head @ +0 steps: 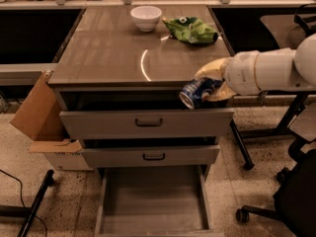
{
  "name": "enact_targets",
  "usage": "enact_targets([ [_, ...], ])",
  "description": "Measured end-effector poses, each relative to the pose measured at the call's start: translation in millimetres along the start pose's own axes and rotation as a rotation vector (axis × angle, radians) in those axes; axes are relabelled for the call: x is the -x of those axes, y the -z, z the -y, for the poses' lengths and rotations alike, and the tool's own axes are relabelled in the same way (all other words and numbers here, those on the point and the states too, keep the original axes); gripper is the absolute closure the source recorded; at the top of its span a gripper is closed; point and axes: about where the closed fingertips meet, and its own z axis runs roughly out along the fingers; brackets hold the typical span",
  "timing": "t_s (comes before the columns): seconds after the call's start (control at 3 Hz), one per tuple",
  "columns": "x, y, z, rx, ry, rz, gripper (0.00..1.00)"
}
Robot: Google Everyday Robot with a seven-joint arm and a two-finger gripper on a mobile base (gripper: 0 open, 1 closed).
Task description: Pick pepsi can from bottom drawer and place on counter
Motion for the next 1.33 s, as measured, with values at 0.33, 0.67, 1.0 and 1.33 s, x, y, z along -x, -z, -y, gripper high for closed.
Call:
enact_targets([
  [0.33, -15.2, -14.7, 30.2, -0.02, -0.04, -0.006, 1.0],
  [0.67, -34.4, -30.0, 53.4, -0.036, -0.121, 0.015, 1.0],
  [1.0, -55.1, -44.5, 75.5, -0.037, -0.217, 0.048, 1.0],
  [1.33, -72.6, -62.2, 92.3, -0.021, -0.294, 0.074, 0.86],
])
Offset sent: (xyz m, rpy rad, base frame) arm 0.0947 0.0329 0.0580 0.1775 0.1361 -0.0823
